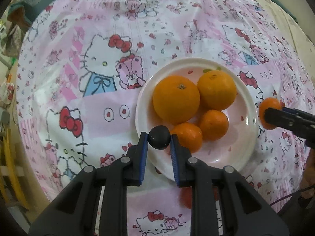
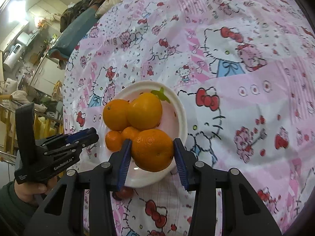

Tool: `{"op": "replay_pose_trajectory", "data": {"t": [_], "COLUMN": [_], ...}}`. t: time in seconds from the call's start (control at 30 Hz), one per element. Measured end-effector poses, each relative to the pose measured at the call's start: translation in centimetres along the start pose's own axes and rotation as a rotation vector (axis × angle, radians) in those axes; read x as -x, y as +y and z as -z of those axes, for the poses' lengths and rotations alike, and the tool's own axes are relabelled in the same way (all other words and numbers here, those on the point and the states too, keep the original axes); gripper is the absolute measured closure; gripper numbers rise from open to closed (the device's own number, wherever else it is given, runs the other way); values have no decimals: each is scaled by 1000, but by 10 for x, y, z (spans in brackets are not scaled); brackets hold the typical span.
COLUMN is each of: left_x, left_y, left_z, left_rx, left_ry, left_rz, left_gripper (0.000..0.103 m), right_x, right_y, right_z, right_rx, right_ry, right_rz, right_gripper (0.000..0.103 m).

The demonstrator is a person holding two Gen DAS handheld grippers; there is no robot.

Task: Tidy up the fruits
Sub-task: 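Carry the black grape and the mandarin over the plate with both tools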

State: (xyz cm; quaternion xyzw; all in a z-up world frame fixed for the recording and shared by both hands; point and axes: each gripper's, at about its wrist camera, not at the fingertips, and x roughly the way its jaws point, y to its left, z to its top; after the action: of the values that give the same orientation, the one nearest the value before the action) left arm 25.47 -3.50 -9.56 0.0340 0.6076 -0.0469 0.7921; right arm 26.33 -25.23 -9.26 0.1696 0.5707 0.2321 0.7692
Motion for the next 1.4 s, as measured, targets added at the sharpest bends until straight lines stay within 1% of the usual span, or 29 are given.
{"op": "replay_pose_trajectory", "data": {"t": [0.07, 0.2, 0.43, 0.57, 0.77, 0.9, 1.0, 1.23, 1.3, 1.37, 1.4], "left_x": [-1, -1, -5, -7, -6, -4, -1, -1, 0, 2, 3], "left_y": [-1, -5, -4, -5, -11, -9, -9, -13, -14, -13, -13], "left_z": [-1, -3, -5, -4, -4, -4, -3, -2, -2, -2, -2], "left_rx": [2, -25, -14, -15, -35, -19, -22, -32, -34, -32, -32], "left_ry": [0, -8, 1, 5, -6, -8, -26, -16, -19, -28, -33], "left_rz": [11, -18, -7, -5, -34, -23, -39, -25, -25, -24, -26], "left_gripper": [84, 84, 83, 83, 83, 83, 83, 82, 76, 57, 54], "right_x": [-10, -25, -37, -39, -38, -36, -37, -38, -38, -37, -37], "right_y": [2, 5, 0, -1, -2, -3, -3, -2, -3, -4, -5], "right_z": [-3, -6, -8, -8, -8, -9, -8, -8, -8, -9, -9], "right_rx": [8, 25, 13, 5, 5, 0, -2, 4, -4, -11, -15], "right_ry": [17, 43, 65, 64, 57, 51, 57, 55, 51, 48, 45], "right_rz": [1, 7, 13, 13, 26, 26, 22, 23, 20, 21, 23], "right_gripper": [59, 59, 58, 58, 57, 57, 56, 56, 56, 56, 56]}}
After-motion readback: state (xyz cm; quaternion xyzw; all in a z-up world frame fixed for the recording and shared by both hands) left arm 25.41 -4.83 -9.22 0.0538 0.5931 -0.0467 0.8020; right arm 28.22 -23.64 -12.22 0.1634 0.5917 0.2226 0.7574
